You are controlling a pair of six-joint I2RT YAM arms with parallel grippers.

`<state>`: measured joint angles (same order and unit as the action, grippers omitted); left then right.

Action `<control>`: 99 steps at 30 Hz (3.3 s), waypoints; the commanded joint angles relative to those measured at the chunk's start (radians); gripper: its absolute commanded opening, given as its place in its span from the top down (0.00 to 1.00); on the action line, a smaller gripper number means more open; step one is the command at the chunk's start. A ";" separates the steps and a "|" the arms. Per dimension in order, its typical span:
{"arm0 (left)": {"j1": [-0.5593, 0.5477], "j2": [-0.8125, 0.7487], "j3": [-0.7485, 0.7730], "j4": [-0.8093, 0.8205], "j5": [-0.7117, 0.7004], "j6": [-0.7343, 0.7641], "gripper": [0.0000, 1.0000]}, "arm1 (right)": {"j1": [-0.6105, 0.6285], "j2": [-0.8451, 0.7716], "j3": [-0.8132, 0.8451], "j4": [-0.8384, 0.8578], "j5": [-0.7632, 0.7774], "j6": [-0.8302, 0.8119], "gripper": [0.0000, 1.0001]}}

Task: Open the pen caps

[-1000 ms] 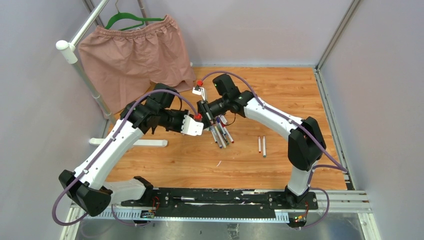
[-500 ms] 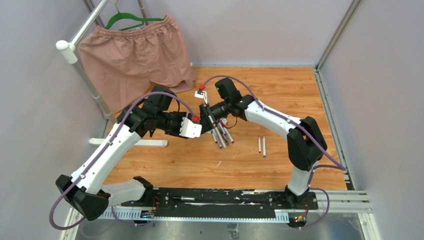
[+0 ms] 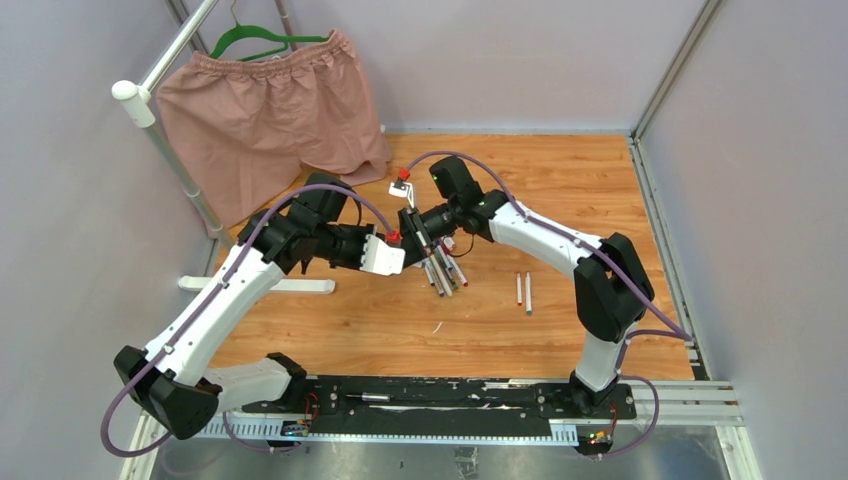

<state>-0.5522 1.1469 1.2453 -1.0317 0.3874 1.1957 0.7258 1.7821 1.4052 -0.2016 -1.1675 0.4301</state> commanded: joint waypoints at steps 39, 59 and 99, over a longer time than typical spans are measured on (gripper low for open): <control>0.233 0.123 -0.034 0.114 -0.205 0.113 1.00 | -0.092 -0.412 -0.393 -0.165 0.317 -0.097 1.00; 0.122 0.371 -0.276 0.382 -0.176 -0.292 1.00 | -0.095 -0.353 -0.616 -0.147 1.461 -0.002 0.96; 0.135 0.233 -0.051 0.154 -0.199 -0.440 0.00 | -0.096 -0.074 -0.145 -0.157 1.211 -0.181 0.57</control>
<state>-0.4419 1.4143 1.1290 -0.7681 0.1555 0.8154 0.6388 1.5379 1.1023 -0.3576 0.1490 0.3275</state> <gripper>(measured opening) 0.999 0.426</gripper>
